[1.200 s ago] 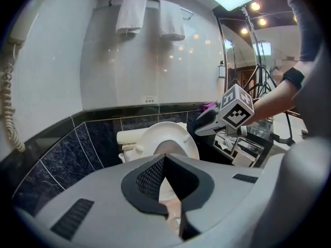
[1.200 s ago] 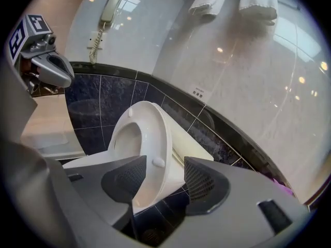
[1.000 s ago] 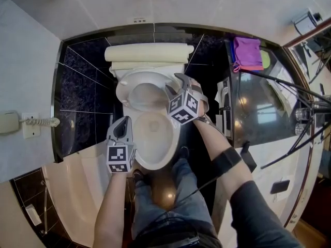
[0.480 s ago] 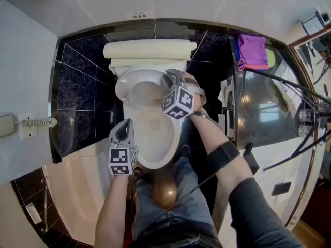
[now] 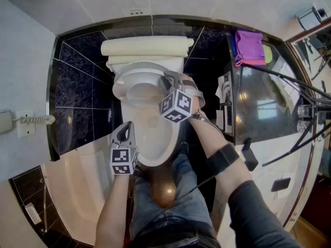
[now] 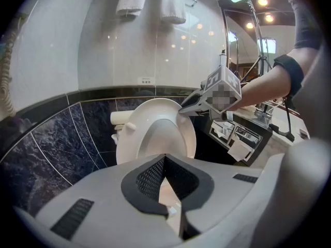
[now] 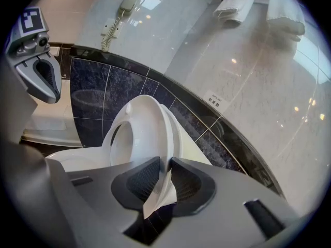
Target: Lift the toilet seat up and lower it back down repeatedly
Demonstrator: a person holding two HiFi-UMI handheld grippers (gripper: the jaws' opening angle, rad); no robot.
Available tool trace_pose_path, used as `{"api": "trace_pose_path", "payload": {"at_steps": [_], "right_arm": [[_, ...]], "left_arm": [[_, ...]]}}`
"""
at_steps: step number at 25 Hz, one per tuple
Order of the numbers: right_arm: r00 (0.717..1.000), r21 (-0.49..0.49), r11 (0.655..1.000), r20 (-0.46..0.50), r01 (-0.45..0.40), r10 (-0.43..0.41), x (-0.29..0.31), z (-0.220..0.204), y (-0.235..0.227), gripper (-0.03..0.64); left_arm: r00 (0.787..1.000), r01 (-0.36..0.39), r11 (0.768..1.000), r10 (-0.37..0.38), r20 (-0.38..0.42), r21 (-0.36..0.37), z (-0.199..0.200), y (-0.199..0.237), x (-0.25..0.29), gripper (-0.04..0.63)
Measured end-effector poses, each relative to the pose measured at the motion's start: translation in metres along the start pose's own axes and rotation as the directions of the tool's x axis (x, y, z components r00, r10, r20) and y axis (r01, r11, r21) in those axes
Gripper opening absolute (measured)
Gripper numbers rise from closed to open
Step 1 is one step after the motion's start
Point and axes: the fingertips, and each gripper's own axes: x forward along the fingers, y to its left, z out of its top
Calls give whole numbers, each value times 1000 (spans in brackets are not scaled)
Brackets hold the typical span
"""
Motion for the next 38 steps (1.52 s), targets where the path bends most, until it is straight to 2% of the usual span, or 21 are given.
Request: {"api": "trace_pose_path", "payload": {"at_steps": [8,21,32,38], "right_arm": [[999,-28,999,19,30,-29,-40,-2,35,86],[996,-117,989,25,89,-86,-101,-16,114,86],[999,-191,981,-16,40,-44,-141,-43,198,83],[999,-230,973,-49,0,-11,-155,-61,241,86]], "left_arm": [[999,-4,1000,3,-33,-19,-39,-2,-19,0],[998,40,998,-42,-46,-42,-89,-13,-36,0],[997,67,997,-69,-46,-42,-110,-16,-42,0],[993,94,993,-98,-63,-68,-127,-24,-51,0]]}}
